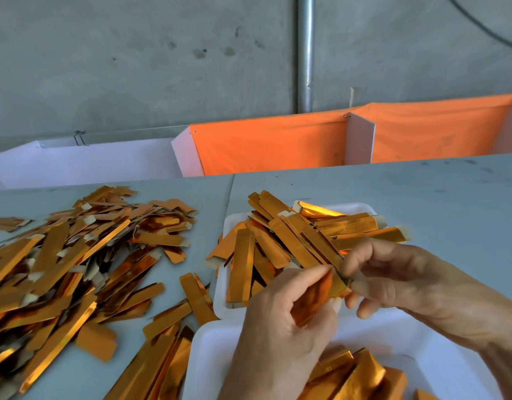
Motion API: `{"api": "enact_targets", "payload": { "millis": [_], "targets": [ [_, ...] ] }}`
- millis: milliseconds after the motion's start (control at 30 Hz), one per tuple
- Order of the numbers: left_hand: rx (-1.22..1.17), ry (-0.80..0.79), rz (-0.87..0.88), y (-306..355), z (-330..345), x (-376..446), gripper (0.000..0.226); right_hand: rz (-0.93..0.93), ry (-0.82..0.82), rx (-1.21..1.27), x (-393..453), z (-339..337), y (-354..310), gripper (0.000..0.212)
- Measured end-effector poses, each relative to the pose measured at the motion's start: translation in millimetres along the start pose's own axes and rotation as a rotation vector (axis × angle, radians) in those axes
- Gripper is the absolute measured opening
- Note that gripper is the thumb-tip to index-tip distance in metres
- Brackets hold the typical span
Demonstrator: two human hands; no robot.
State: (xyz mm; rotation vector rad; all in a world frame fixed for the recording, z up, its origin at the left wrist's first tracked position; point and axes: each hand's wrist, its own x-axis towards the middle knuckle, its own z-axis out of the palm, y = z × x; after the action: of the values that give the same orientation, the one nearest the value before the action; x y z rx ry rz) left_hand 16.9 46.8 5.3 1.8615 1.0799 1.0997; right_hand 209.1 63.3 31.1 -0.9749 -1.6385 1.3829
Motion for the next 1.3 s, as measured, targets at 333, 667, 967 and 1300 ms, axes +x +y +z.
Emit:
{"api": "enact_targets", "payload": {
  "millis": [333, 667, 967, 1300],
  "targets": [
    [0.131, -0.016, 0.004, -5, -1, -2, 0.037, 0.059, 0.033, -0.133, 5, 10, 2, 0.009],
    [0.071, 0.022, -0.025, 0, -5, -3, 0.04, 0.124, -0.083, 0.412, 6, -1, 10, 0.04],
    [0.098, 0.004, 0.029, 3, -6, -5, 0.039, 0.164, -0.065, 0.353, 6, 2, 6, 0.036],
    [0.134, -0.022, 0.005, 1, -3, -5, 0.034, 0.186, -0.027, 0.202, 6, 5, 4, 0.006]
  ]
}}
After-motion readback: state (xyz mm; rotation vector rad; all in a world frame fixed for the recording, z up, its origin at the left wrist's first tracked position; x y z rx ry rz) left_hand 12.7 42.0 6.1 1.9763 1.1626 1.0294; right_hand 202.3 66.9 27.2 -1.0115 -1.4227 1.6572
